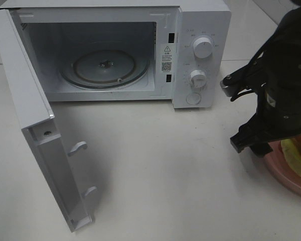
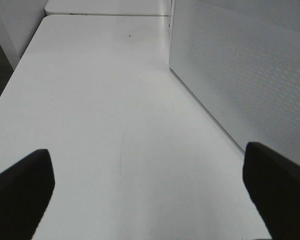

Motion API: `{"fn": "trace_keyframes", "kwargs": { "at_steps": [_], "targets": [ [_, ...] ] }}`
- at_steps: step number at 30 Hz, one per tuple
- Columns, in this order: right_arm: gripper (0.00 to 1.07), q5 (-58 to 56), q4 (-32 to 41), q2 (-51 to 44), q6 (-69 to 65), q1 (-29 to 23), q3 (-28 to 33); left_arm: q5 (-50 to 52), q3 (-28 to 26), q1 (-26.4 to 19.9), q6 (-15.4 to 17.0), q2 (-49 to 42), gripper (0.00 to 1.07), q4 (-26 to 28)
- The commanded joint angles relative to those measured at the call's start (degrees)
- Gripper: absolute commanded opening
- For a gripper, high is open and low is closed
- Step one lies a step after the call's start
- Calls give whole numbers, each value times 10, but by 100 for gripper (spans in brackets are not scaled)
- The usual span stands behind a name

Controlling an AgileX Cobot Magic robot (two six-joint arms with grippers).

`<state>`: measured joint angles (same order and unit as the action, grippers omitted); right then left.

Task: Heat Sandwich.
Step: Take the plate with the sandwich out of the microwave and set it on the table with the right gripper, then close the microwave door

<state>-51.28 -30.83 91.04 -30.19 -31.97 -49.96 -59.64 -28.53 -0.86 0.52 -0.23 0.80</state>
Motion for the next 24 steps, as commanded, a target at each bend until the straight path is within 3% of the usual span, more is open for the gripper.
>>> {"fn": "trace_keyframes", "kwargs": {
  "at_steps": [1, 14, 18, 24],
  "targets": [
    [75, -20, 18, -30, 38, 1, -2, 3, 2, 2, 2, -12, 97, 0],
    [75, -57, 139, -201, 146, 0, 3, 3, 2, 2, 2, -12, 97, 0],
    [75, -87, 209, -298, 206, 0, 18, 3, 2, 2, 2, -12, 97, 0],
    [75, -114, 234, -380, 229, 0, 34, 3, 2, 2, 2, -12, 97, 0]
  ]
}}
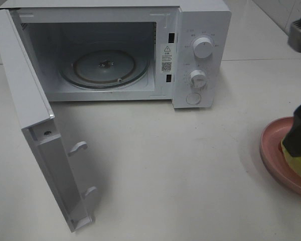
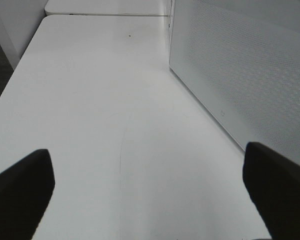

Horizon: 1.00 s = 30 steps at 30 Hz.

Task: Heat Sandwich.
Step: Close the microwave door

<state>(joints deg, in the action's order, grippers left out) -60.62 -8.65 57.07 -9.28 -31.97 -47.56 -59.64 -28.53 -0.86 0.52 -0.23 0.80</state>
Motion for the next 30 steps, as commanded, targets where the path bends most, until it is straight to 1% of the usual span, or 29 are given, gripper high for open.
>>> {"fn": "trace_keyframes", "kwargs": {
  "at_steps": [1, 3, 4, 5, 7, 8, 11, 14, 17, 18, 20, 21, 23, 24, 26, 27, 30],
  "targets": [
    [75, -26, 17, -59, 24, 0, 13, 3, 2, 2, 2, -12, 97, 0],
    [75, -36, 19, -95, 24, 0, 21, 3, 2, 2, 2, -12, 97, 0],
    [75, -47, 19, -128, 24, 0, 30, 3, 2, 2, 2, -12, 97, 0],
    [75, -47, 19, -128, 24, 0, 30, 3, 2, 2, 2, -12, 97, 0],
    [75, -60, 19, -160, 24, 0, 37, 3, 2, 2, 2, -12, 97, 0],
    [75, -75, 19, -194, 23, 0, 42, 3, 2, 2, 2, -12, 97, 0],
    [75, -91, 20, -222, 20, 0, 42, 3, 2, 2, 2, -12, 97, 0],
    [75, -108, 20, -280, 19, 0, 42, 3, 2, 2, 2, -12, 97, 0],
    [74, -109, 20, -308, 19, 1, 42, 3, 2, 2, 2, -12, 97, 0],
    [74, -109, 18, -335, 19, 1, 42, 3, 2, 2, 2, -12, 97, 0],
    [74, -108, 19, -347, 19, 5, 42, 3, 2, 2, 2, -12, 97, 0],
    [74, -108, 21, -354, 19, 12, 42, 3, 2, 2, 2, -12, 97, 0],
    [74, -104, 18, -380, 22, 48, 42, 3, 2, 2, 2, -12, 97, 0],
    [74, -104, 18, -380, 22, 48, 42, 3, 2, 2, 2, -12, 97, 0],
    [75, -98, 18, -399, 28, 72, 42, 3, 2, 2, 2, -12, 97, 0],
    [75, -88, 18, -419, 37, 95, 46, 3, 2, 2, 2, -12, 97, 0],
    [77, -74, 19, -438, 46, 112, 59, 3, 2, 2, 2, -12, 97, 0]
  ]
}}
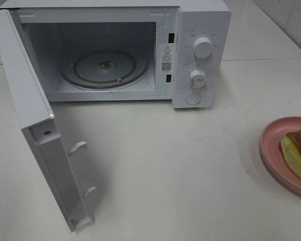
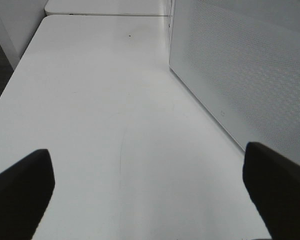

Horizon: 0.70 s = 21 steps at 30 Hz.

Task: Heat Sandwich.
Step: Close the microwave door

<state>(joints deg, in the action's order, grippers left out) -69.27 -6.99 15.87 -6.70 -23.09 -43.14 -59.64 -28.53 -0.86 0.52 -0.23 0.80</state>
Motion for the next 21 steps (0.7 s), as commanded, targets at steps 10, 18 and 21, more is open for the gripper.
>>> {"fn": "trace_keyframes", "kwargs": {
  "at_steps": [10, 18, 21],
  "targets": [
    [78, 91, 5, -113, 19, 112, 108, 3, 2, 2, 2, -12, 97, 0],
    [76, 99, 31, -159, 15, 160, 142, 3, 2, 2, 2, -12, 97, 0],
    [76, 99, 32, -176, 15, 173, 142, 3, 2, 2, 2, -12, 97, 0]
  ]
}}
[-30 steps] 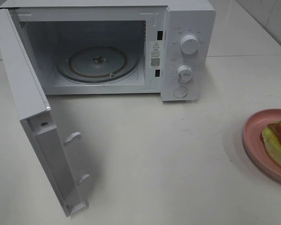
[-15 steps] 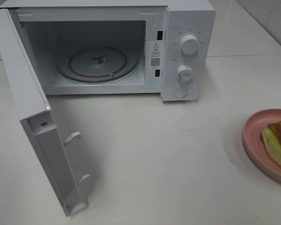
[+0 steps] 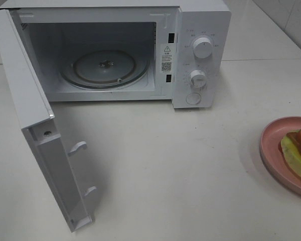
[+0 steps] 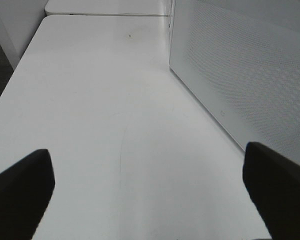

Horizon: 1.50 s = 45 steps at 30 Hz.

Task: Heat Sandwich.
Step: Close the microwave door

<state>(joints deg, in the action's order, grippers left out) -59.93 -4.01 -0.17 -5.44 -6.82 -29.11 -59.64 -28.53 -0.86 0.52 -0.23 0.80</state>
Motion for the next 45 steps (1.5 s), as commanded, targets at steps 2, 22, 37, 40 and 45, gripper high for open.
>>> {"fn": "trace_keyframes", "kwargs": {
  "at_steps": [2, 22, 37, 40, 45],
  "targets": [
    [76, 5, 3, -16, 3, 11, 1, 3, 2, 2, 2, -12, 97, 0],
    [76, 5, 3, -16, 3, 11, 1, 3, 2, 2, 2, -11, 97, 0],
    [76, 5, 2, -16, 0, 11, 1, 3, 2, 2, 2, -11, 97, 0],
    [76, 5, 2, -16, 0, 11, 1, 3, 2, 2, 2, -11, 97, 0],
    [76, 5, 2, -16, 0, 11, 1, 3, 2, 2, 2, -11, 97, 1]
  ]
}}
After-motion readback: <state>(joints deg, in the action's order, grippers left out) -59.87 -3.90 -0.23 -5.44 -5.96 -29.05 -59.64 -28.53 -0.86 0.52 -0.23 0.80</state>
